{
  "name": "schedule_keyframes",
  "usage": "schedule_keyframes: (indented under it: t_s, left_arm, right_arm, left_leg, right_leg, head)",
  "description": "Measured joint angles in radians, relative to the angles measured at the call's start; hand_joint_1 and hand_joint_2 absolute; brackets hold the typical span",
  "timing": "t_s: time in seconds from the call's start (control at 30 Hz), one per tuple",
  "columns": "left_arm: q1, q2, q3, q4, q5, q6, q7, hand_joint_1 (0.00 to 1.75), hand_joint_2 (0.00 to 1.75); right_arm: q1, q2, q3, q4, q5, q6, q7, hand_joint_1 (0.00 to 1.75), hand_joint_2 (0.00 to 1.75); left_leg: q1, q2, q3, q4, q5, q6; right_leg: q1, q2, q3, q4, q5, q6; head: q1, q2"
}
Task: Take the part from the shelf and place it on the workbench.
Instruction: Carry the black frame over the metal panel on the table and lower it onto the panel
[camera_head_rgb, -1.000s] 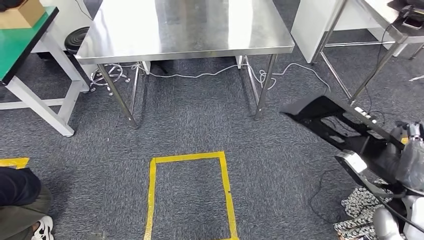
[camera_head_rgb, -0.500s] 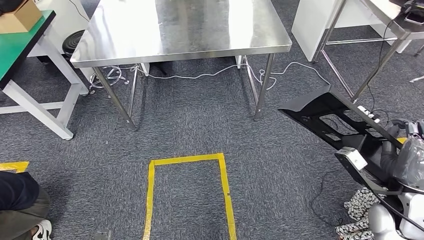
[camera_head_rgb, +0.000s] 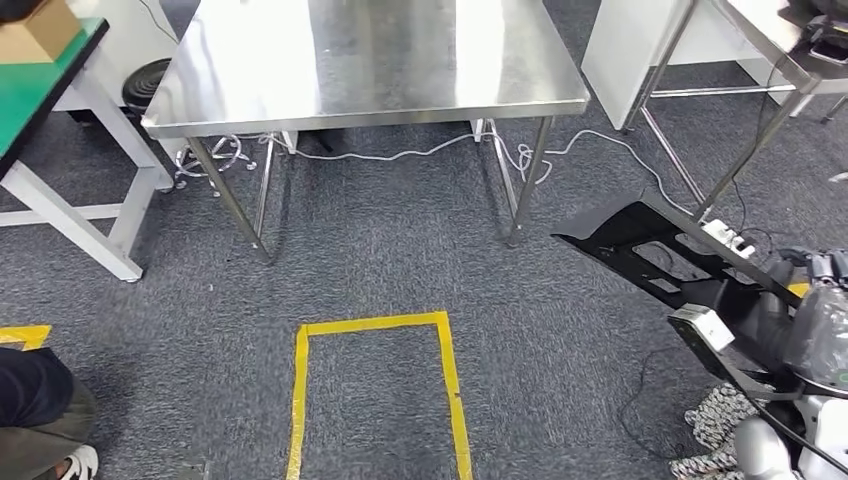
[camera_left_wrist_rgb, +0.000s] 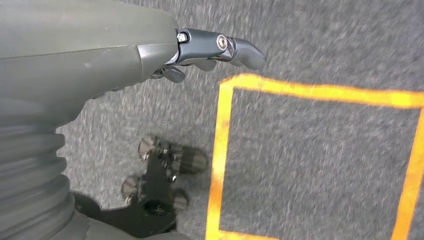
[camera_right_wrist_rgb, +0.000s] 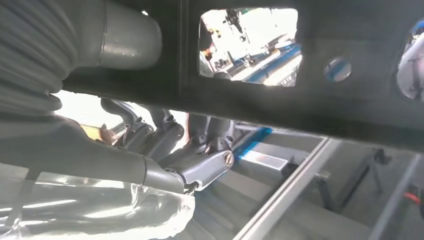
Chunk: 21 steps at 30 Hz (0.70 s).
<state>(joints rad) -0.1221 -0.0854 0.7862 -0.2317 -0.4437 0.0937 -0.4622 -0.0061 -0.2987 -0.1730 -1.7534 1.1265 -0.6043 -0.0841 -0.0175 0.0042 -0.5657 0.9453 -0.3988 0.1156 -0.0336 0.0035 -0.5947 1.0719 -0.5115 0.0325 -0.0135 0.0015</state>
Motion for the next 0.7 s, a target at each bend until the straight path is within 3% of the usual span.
schedule_keyframes:
  t_s: [0.07,0.1,0.13,0.17,0.2,0.23,0.27,0.33,0.4,0.47,0.53,0.6,0.63,0.67,0.7]
  left_arm:
    - [-0.001,-0.003,0.0,0.0,0.0,0.0,0.0,0.0,1.75]
    - [-0.001,-0.004,0.0,0.0,0.0,0.0,0.0,0.0,1.75]
    - [0.0,-0.006,0.0,0.001,0.0,0.0,0.001,0.0,1.75]
    - [0.001,-0.008,0.0,0.001,0.0,0.0,0.001,0.0,1.75]
    - [0.001,-0.01,0.0,0.001,0.0,0.0,0.001,0.0,1.75]
    - [0.002,-0.011,0.0,0.001,0.0,-0.001,0.001,0.0,1.75]
    - [0.001,-0.011,0.0,0.002,0.0,-0.001,0.001,0.0,1.75]
    - [0.001,-0.009,0.001,0.002,0.001,0.0,0.0,0.0,1.75]
    - [0.002,-0.008,0.002,0.001,0.003,0.0,-0.001,0.0,1.75]
    - [0.002,-0.007,0.003,0.001,0.003,0.0,-0.001,0.0,1.75]
    - [0.002,-0.007,0.003,0.001,0.002,0.0,-0.001,0.0,1.75]
    - [0.002,-0.007,0.003,0.001,0.0,0.0,-0.001,0.0,1.75]
    - [0.002,-0.007,0.003,0.001,-0.001,0.0,-0.001,0.0,1.75]
    - [0.002,-0.007,0.003,0.002,-0.003,0.0,-0.001,0.0,1.75]
    - [0.002,-0.007,0.003,0.002,-0.004,0.0,0.0,0.0,1.75]
  right_arm:
    - [0.002,-0.001,-0.001,0.001,0.0,0.0,0.0,1.75,1.75]
    - [0.004,-0.001,-0.002,0.001,0.0,0.0,0.0,1.75,1.75]
    - [0.006,-0.001,-0.002,0.001,-0.001,0.0,0.0,1.75,1.75]
    - [0.006,-0.001,-0.002,0.002,-0.003,0.0,0.0,1.75,1.75]
    - [0.006,-0.002,-0.003,0.002,-0.006,0.0,-0.001,1.75,1.75]
    - [0.005,-0.002,-0.004,0.002,-0.01,0.0,-0.002,1.75,1.75]
    - [0.005,-0.003,-0.005,0.002,-0.015,0.0,-0.004,1.75,1.75]
    - [0.005,-0.005,-0.007,0.001,-0.025,0.001,-0.008,1.75,1.75]
    - [0.006,-0.006,-0.008,0.001,-0.031,0.002,-0.011,1.75,1.75]
    - [0.005,-0.007,-0.009,0.001,-0.035,0.003,-0.013,1.75,1.75]
    - [0.004,-0.007,-0.009,0.001,-0.035,0.003,-0.014,1.75,1.75]
    - [0.005,-0.008,-0.009,0.001,-0.036,0.003,-0.015,1.75,1.75]
    - [0.006,-0.008,-0.009,0.001,-0.037,0.003,-0.015,1.75,1.75]
    - [0.007,-0.008,-0.01,0.001,-0.039,0.003,-0.015,1.75,1.75]
    - [0.008,-0.008,-0.011,0.0,-0.043,0.003,-0.016,1.75,1.75]
  left_leg:
    - [-0.001,-0.001,0.004,-0.003,-0.002,0.001]
    - [-0.001,-0.002,0.004,-0.003,-0.004,-0.001]
    - [-0.001,-0.003,0.006,-0.001,-0.008,-0.005]
    - [0.0,-0.004,0.007,0.002,-0.012,-0.011]
    - [0.001,-0.005,0.008,0.009,-0.018,-0.018]
    - [0.001,-0.006,0.006,0.022,-0.027,-0.028]
    - [-0.001,-0.007,0.002,0.038,-0.039,-0.036]
    - [-0.005,-0.008,-0.007,0.063,-0.059,-0.048]
    - [-0.002,-0.008,-0.009,0.073,-0.067,-0.052]
    - [0.006,-0.008,-0.022,0.108,-0.089,-0.062]
    - [0.015,-0.008,-0.073,0.213,-0.145,-0.078]
    - [0.023,-0.008,-0.146,0.34,-0.192,-0.088]
    - [0.026,-0.007,-0.169,0.37,-0.191,-0.09]
    - [0.028,-0.008,-0.172,0.359,-0.168,-0.088]
    - [0.028,-0.008,-0.154,0.31,-0.13,-0.084]
  right_leg:
    - [0.0,0.0,-0.073,0.127,-0.044,-0.003]
    - [-0.002,0.0,-0.105,0.174,-0.054,0.002]
    - [-0.004,-0.001,-0.119,0.185,-0.048,0.011]
    - [-0.006,-0.002,-0.111,0.155,-0.026,0.023]
    - [-0.01,-0.003,-0.083,0.092,0.006,0.036]
    - [-0.012,-0.006,-0.052,0.025,0.034,0.044]
    - [-0.013,-0.007,-0.024,-0.028,0.054,0.045]
    - [-0.01,-0.006,-0.002,-0.064,0.063,0.028]
    - [-0.011,-0.002,0.001,-0.061,0.061,0.011]
    - [-0.016,-0.001,0.006,-0.062,0.06,0.0]
    - [-0.017,0.0,0.011,-0.062,0.057,-0.009]
    - [-0.015,0.001,0.012,-0.062,0.054,-0.014]
    - [-0.015,0.001,0.014,-0.062,0.052,-0.014]
    - [-0.014,0.003,0.016,-0.062,0.05,-0.014]
    - [-0.014,0.004,0.02,-0.062,0.048,-0.013]
  head:
    - [0.001,0.0]
    - [0.002,0.0]
    - [0.002,0.0]
    - [0.002,0.0]
    - [0.002,0.0]
    - [0.003,0.0]
    - [0.003,0.0]
    - [0.002,0.0]
    - [0.0,0.0]
    - [-0.002,0.0]
    - [-0.004,0.0]
    - [-0.005,0.0]
    - [-0.005,0.0]
    - [-0.005,0.0]
    - [-0.006,0.0]
